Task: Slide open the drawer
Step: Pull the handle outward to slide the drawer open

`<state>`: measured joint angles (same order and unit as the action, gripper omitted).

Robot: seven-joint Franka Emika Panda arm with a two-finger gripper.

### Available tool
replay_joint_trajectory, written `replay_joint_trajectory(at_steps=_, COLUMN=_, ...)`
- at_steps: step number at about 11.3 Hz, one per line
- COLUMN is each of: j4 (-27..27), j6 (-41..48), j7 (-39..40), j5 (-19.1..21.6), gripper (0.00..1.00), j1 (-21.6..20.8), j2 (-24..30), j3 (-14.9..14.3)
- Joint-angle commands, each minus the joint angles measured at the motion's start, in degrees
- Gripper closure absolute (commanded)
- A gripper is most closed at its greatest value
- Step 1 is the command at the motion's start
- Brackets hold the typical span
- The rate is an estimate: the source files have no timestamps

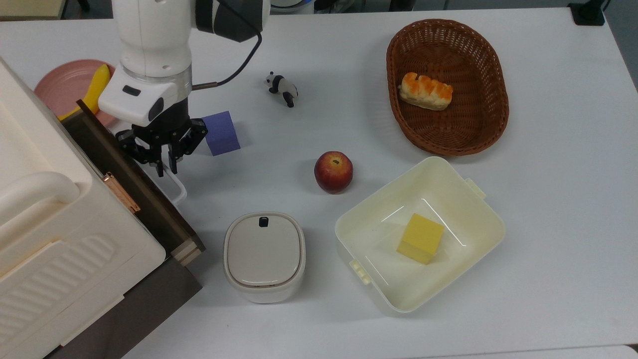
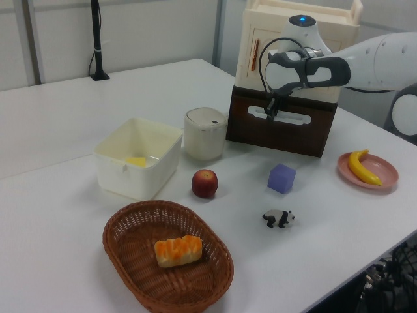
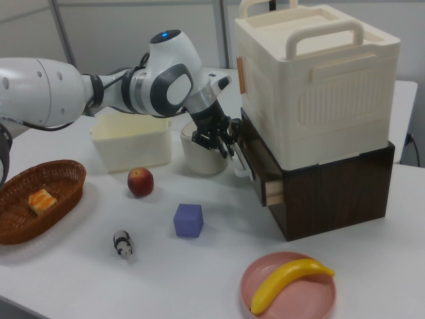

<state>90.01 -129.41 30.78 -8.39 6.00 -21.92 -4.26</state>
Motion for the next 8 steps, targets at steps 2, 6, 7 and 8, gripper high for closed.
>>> replay_joint_trajectory(at_steps=2, j4=7.0, j6=1.2, j7=-2.4, j5=-0.1, gripper=0.95, j1=-0.7, j2=6.2, j3=2.3)
replay_joint_trajectory(at_steps=6, j4=9.0, j6=5.2, j7=-2.3, j5=0.0, gripper=0.95, j1=-0.9, j2=8.8, j3=3.3)
replay_joint_trajectory(at_steps=7, j4=9.0, j6=6.3, j7=-2.4, j5=0.1, gripper=0.95, j1=-0.9, j2=9.3, j3=3.7)
replay_joint_trajectory(at_steps=8, j4=9.3, j6=7.5, j7=-2.4, j5=0.7, gripper=0.95, j1=-1.1, j2=9.6, j3=3.9)
